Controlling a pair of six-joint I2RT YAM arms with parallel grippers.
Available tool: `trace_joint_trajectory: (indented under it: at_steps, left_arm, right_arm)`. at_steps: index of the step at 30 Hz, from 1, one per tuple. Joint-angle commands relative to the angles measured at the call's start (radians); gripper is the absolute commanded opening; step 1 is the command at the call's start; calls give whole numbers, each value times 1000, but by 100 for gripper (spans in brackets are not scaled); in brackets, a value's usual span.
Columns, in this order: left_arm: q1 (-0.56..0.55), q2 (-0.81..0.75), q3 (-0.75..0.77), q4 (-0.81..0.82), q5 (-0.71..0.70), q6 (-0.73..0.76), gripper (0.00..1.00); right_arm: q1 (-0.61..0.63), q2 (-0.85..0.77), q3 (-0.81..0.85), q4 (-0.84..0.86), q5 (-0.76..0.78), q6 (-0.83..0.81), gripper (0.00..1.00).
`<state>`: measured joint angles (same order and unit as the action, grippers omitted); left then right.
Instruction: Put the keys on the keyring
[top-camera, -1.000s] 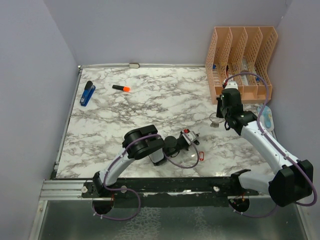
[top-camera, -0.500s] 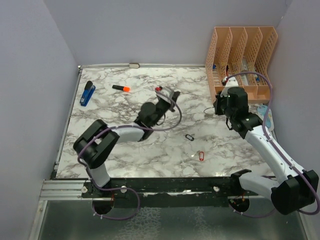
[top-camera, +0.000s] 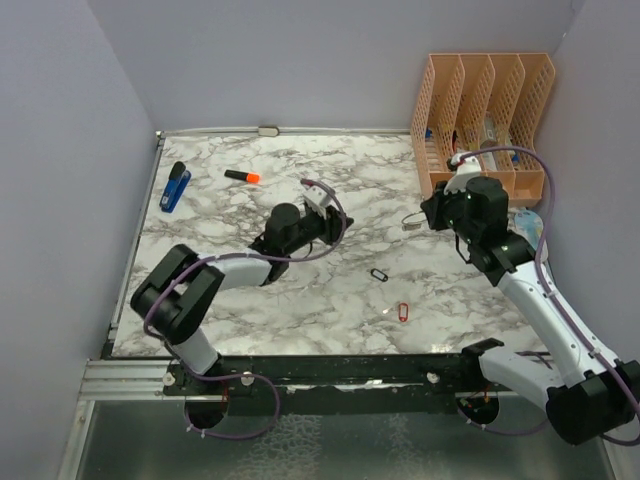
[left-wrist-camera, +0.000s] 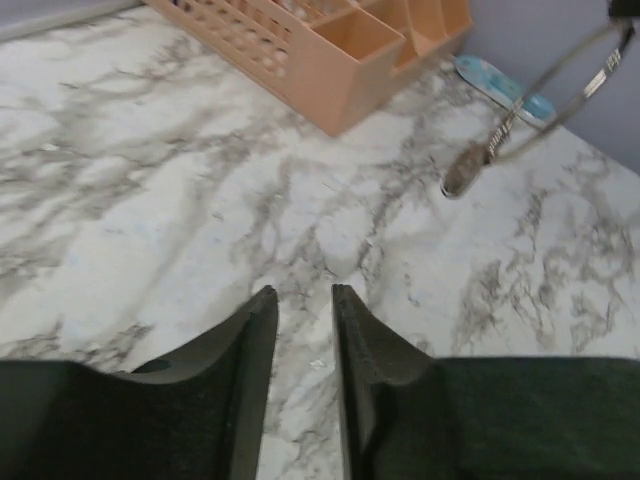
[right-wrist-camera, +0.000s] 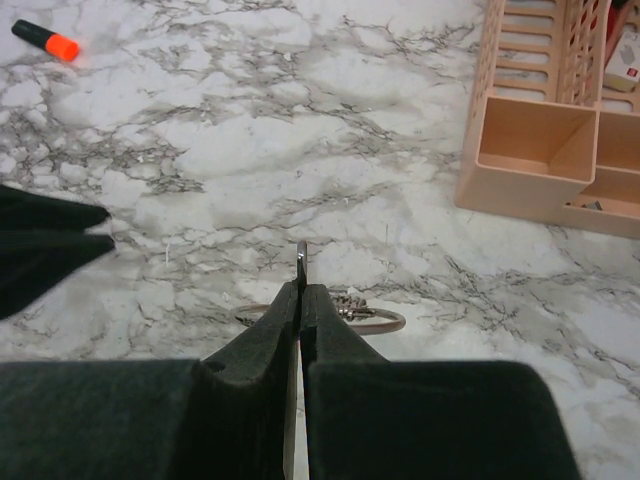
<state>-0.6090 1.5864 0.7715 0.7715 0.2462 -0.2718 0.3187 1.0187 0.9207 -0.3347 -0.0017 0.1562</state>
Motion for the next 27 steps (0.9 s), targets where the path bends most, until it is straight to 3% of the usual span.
trace_joint_trajectory:
  at_steps: [1, 6, 10, 19, 27]
  left_arm:
    - [-101, 136, -84, 380, 116, 25, 37]
    - [-110, 348, -61, 654, 353, 72, 51]
    - [-108, 466, -19, 713, 493, 157, 53]
    - [-113, 599, 23, 702, 518, 283, 54]
    - [-113, 660, 27, 723, 520, 303, 50]
  right_arm:
    - [-3, -49, -43, -15, 97, 48, 1]
    - [-4, -78, -74, -61, 196, 75, 1]
    - [-4, -77, -78, -79, 207, 83, 1]
    - [-4, -57, -82, -65, 216, 56, 1]
    - [-4, -36, -107, -31, 192, 56, 1]
